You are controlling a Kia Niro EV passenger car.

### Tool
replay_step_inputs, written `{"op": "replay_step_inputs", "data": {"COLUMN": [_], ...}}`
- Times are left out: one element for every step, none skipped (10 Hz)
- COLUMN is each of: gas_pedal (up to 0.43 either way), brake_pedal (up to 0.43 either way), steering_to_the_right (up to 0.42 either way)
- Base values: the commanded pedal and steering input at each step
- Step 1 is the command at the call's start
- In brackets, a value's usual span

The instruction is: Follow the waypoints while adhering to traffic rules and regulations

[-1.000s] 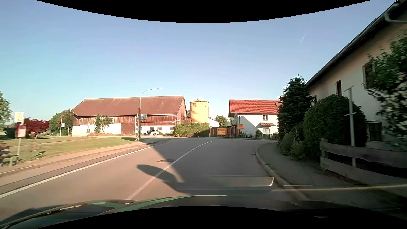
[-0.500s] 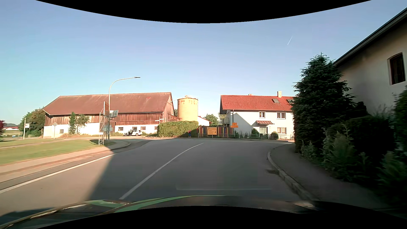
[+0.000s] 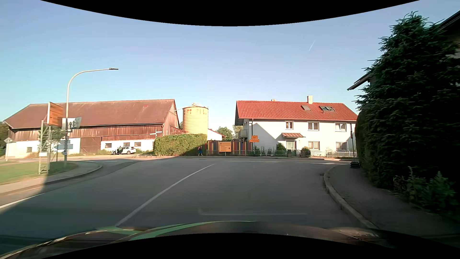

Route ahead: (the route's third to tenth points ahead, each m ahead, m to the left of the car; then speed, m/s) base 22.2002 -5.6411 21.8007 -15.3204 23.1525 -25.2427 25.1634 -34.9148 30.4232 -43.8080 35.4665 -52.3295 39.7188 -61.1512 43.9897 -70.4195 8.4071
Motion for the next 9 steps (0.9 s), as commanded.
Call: {"op": "replay_step_inputs", "data": {"gas_pedal": [0.0, 0.0, 0.0, 0.0, 0.0, 0.0, 0.0, 0.0, 0.0], "brake_pedal": [0.238, 0.238, 0.238, 0.238, 0.238, 0.238, 0.238, 0.244, 0.244], "steering_to_the_right": [0.099, 0.106, 0.115, 0.125, 0.133, 0.141, 0.15, 0.156, 0.164]}}
